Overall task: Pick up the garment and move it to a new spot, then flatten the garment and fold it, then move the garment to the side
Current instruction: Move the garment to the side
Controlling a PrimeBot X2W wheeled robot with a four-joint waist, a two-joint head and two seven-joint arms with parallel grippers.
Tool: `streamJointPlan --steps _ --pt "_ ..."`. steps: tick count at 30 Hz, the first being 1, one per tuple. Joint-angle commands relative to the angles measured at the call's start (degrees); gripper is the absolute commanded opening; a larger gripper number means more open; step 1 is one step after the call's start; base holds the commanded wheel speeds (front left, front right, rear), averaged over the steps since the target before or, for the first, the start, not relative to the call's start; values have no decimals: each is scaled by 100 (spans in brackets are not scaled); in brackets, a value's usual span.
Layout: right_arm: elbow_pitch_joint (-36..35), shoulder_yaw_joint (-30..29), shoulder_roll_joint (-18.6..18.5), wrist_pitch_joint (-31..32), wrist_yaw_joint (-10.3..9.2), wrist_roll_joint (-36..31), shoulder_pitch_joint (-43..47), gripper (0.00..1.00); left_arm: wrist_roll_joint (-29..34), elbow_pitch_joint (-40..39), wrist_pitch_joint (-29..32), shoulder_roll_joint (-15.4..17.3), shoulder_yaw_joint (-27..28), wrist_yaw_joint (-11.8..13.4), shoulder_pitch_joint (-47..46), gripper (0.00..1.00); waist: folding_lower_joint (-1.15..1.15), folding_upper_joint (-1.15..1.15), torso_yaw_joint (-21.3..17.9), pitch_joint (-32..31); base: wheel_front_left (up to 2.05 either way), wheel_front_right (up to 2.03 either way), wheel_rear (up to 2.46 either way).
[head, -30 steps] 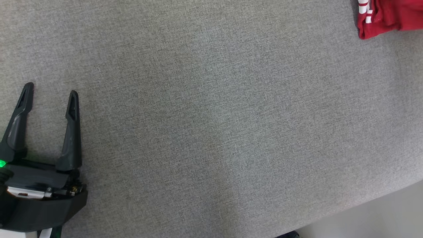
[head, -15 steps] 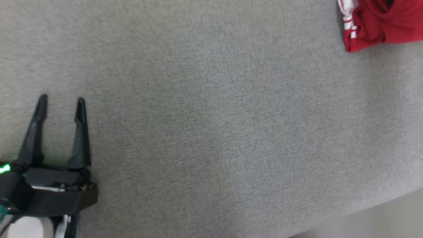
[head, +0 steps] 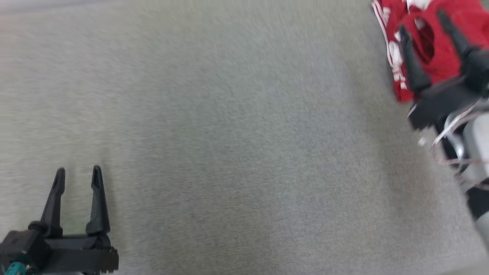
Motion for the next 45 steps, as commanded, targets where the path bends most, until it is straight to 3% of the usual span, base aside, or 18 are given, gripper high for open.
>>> streamJointPlan --steps 1,16,31,45 --pt "-79 -112 115 -69 -14 -6 287 100 54 30 3 -48 44 -20 122 100 -1 -2 547 -665 0 0 0" --pt "-892 -840 1029 -201 -14 -154 2619 100 125 511 2 -215 70 -103 446 100 -1 -2 1215 -1540 0 0 0" --pt "-2011 -1382 1954 -259 -14 -504 4615 100 173 694 2 -294 136 -135 928 100 -1 -2 1198 -2170 0 0 0" --pt "-2120 -1514 1980 -222 -14 -495 4947 100 137 729 2 -335 33 -131 984 100 -1 -2 950 -2339 0 0 0"
